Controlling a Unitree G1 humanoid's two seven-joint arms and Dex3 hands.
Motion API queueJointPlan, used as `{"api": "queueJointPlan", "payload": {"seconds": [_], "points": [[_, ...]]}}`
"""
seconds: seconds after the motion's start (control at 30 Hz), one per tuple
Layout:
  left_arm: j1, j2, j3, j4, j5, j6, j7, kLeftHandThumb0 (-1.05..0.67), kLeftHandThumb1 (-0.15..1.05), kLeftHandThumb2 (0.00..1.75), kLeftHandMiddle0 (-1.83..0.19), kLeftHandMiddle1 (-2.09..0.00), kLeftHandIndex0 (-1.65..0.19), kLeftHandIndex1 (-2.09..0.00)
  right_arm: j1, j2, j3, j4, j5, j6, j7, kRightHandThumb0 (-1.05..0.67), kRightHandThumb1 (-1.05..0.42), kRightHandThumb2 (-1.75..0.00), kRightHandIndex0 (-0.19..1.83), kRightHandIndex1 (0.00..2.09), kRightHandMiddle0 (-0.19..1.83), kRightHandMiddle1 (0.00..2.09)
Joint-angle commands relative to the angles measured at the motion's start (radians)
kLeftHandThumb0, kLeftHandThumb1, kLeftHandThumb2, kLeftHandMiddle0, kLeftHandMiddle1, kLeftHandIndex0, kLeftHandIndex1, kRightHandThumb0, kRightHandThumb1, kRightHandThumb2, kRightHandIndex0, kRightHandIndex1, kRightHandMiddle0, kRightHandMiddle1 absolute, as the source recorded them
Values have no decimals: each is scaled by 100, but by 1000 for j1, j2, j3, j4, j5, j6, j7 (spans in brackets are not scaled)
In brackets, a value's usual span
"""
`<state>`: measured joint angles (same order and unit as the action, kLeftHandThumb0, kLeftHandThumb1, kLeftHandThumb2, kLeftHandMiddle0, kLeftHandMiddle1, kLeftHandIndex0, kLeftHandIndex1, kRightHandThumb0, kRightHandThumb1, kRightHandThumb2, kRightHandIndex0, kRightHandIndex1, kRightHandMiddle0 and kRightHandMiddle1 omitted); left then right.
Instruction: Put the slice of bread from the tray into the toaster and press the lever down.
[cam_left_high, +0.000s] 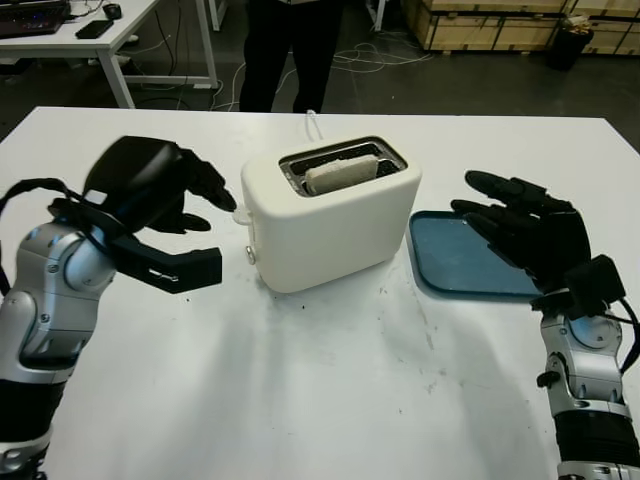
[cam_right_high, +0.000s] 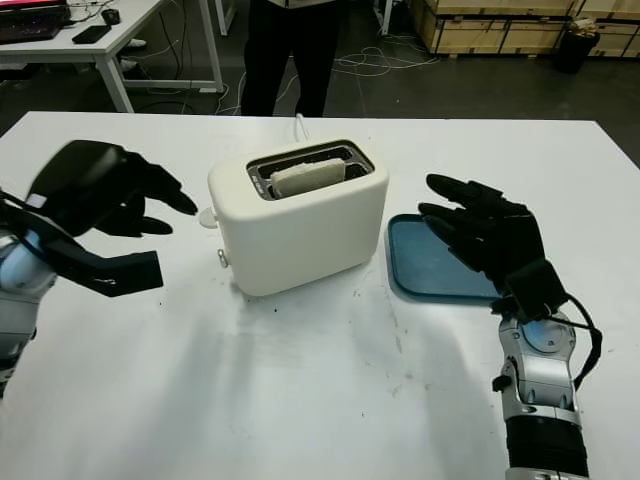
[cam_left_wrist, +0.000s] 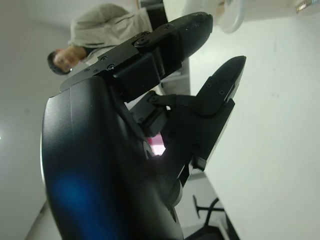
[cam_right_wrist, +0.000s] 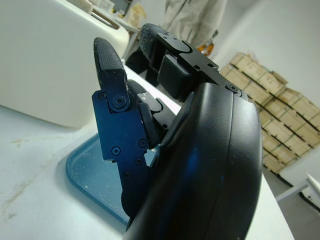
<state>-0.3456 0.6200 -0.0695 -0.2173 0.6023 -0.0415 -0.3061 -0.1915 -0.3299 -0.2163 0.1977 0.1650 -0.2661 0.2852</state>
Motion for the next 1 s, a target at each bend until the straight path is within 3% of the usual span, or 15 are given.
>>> {"api": "queueJointPlan", "payload": {"seconds": [0.0, 0.7, 0.97], "points": [[-25, -7, -15, 24, 5, -22, 21, -18, 62, 1, -92, -155, -135, -1, 7, 8, 3, -13, 2, 12, -4, -52, -92, 0, 92, 0, 82, 0], [-61, -22, -37, 176, 49, -108, 126, -12, 65, 0, -92, -146, -132, 0, 25, 30, 4, -12, 19, 17, 4, -53, -92, 0, 91, 0, 81, 0], [-82, -25, -44, 224, 62, -107, 154, -15, 66, 0, -89, -155, -128, 0, 38, 29, 7, -29, 13, 27, -1, -52, -92, 0, 90, 0, 81, 0]]}}
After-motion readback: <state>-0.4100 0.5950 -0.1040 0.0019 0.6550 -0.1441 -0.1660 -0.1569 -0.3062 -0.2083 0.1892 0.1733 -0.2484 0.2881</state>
